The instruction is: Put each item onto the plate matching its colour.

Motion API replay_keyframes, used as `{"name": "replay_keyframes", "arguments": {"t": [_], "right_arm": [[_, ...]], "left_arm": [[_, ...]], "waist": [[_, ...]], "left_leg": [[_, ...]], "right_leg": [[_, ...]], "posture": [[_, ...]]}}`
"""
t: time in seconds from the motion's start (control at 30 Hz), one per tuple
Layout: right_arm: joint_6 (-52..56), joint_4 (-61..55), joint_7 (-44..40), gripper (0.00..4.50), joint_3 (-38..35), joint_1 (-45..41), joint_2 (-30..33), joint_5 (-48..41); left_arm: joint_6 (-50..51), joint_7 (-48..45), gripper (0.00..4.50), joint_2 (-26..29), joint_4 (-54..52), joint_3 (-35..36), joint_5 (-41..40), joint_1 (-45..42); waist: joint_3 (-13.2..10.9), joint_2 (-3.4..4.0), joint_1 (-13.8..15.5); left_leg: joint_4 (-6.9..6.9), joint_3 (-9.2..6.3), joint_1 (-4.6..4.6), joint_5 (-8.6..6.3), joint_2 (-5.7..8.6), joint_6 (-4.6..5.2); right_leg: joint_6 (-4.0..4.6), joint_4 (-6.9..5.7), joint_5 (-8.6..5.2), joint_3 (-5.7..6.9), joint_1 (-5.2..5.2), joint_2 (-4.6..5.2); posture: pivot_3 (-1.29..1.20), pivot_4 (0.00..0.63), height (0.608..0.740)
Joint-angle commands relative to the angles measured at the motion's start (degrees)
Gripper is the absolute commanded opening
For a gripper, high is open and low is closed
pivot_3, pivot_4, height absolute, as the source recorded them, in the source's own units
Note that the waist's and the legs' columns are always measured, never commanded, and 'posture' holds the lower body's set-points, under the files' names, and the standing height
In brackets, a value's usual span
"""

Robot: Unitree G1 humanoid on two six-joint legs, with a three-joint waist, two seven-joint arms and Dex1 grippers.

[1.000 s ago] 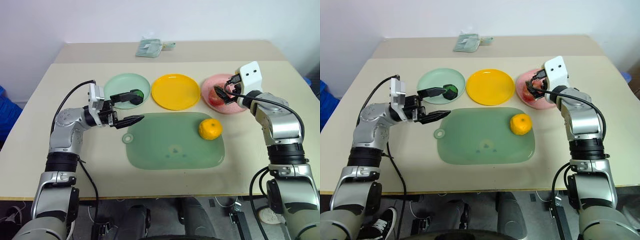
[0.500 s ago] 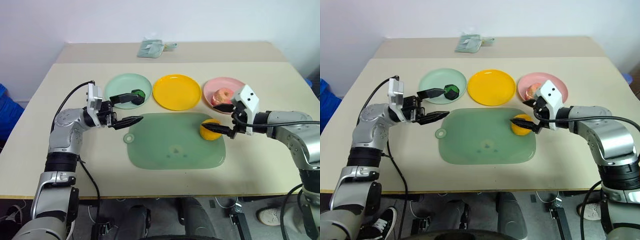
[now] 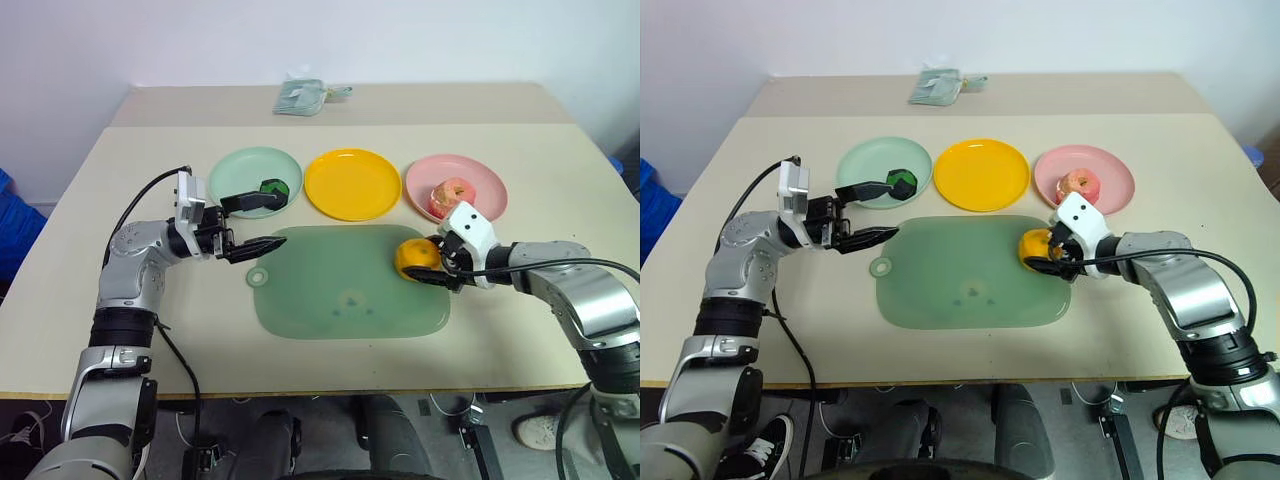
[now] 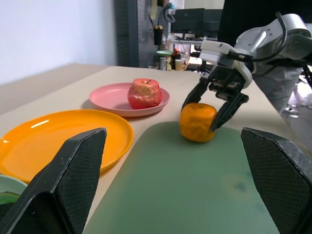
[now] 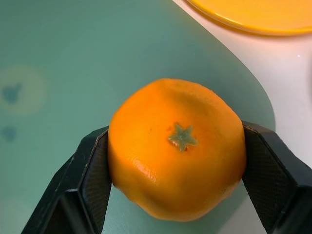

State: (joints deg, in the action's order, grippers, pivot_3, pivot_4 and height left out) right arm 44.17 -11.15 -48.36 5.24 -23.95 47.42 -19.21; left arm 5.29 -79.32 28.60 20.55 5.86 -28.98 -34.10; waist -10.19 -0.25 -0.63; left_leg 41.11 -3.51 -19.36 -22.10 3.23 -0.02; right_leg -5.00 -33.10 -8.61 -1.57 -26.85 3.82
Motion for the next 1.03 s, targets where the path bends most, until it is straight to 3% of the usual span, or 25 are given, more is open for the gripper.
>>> {"name": "replay_keyframes", "arguments": {"t": [0.03,0.1,0.2,0.37,0.47,0.5,0.57,0.6,0.8,0.97,1.03], "right_arm": [[-2.1,-0.45,0.79,3.06,-2.58,-4.65,-3.06,-1.42],[-3.79,1.29,3.86,3.06,-4.85,-9.07,-8.3,-2.86],[-10.31,8.37,11.46,3.06,-4.47,-15.39,-15.64,1.94],[-19.87,21.1,23.19,3.06,-2.36,-19.61,-25.57,9.7],[-23.8,27.26,25.89,3.06,-1.81,-21.71,-29.23,12.16],[-23.97,29.25,25.7,3.56,-2.43,-22.57,-30.49,11.37],[-25.93,31.77,24.48,4.4,-2.3,-23.51,-31.45,11.38],[-26.94,32.54,24.6,4.46,-2.74,-23.87,-31.8,11.33],[-28.89,26.56,17.62,4.46,-6.75,-22.55,-32.92,3.46],[-18.25,5.87,-2.24,4.46,-3.51,-8.72,-22.11,-8.04],[-11.06,-1.7,-5.29,4.46,-4.62,-4.15,-18.49,-15.11]], "left_arm": [[-0.83,1.66,4.5,0.91,-1.87,1.74,-0.28,0.64],[-0.06,3.25,4.5,1.32,-2.3,2.0,-0.05,1.41],[-0.68,5.59,4.5,1.73,-2.1,1.94,1.2,2.4],[-2.57,9.47,4.5,0.84,-4.02,2.59,1.7,3.63],[-2.53,10.39,4.5,1.14,-6.87,2.93,1.36,5.37],[-1.92,10.74,4.5,1.46,-7.87,3.18,1.02,5.99],[-1.46,11.12,4.5,2.04,-9.72,3.55,0.69,7.31],[-1.24,11.28,4.5,2.35,-10.52,3.74,0.53,7.86],[0.21,10.87,4.5,5.01,-11.93,5.01,-0.98,8.75],[0.89,9.57,4.5,6.02,-11.42,4.84,-1.06,8.31],[0.37,8.92,4.5,6.33,-10.59,4.53,-0.64,7.85]], "waist": [[0.0,0.0,-0.18],[0.0,0.0,-0.48],[0.0,0.01,-0.41],[0.02,-0.03,0.09],[0.01,-0.02,-0.23],[0.0,0.0,-0.41],[-0.01,0.01,-0.57],[-0.01,0.02,-0.62],[-0.02,0.03,-0.73],[-0.01,0.02,0.15],[-0.01,0.02,0.06]], "left_leg": [[0.0,0.0,0.0,0.0,0.0,0.0],[-0.03,0.02,0.02,0.0,-0.01,0.0],[-0.09,0.01,0.01,0.04,-0.04,-0.07],[-0.1,-0.09,-0.12,0.11,0.0,-0.2],[-0.1,-0.01,-0.16,0.08,0.1,-0.15],[-0.1,0.03,-0.22,0.08,0.12,-0.14],[-0.11,0.05,-0.23,0.08,0.11,-0.15],[-0.12,0.05,-0.24,0.08,0.08,-0.15],[-0.14,0.03,-0.17,0.13,-0.02,-0.23],[-0.14,-0.05,-0.2,0.06,0.0,-0.12],[-0.1,0.02,-0.21,0.0,0.07,0.01]], "right_leg": [[0.0,0.0,0.0,0.0,0.0,0.0],[0.0,0.0,0.0,-0.02,0.0,-0.01],[-0.01,-0.02,0.0,-0.03,-0.1,-0.03],[0.01,-0.07,0.0,0.05,-0.16,0.01],[0.01,-0.05,0.0,-0.02,-0.22,0.1],[0.01,-0.07,0.0,-0.02,-0.32,0.12],[0.02,-0.09,0.0,-0.02,-0.39,0.11],[0.01,-0.1,0.0,-0.02,-0.4,0.08],[0.01,-0.19,0.0,-0.01,-0.39,-0.02],[0.03,-0.08,0.0,0.1,-0.29,0.0],[0.03,-0.05,-0.01,0.12,-0.26,0.08]], "posture": [[0.0,0.15,0.74],[0.0,0.15,0.74],[0.0,0.15,0.74],[0.0,0.15,0.74],[0.0,0.15,0.74],[0.0,0.15,0.74],[0.0,0.15,0.74],[0.0,0.15,0.74],[0.0,0.15,0.74],[0.0,0.15,0.74],[0.0,0.15,0.74]]}}
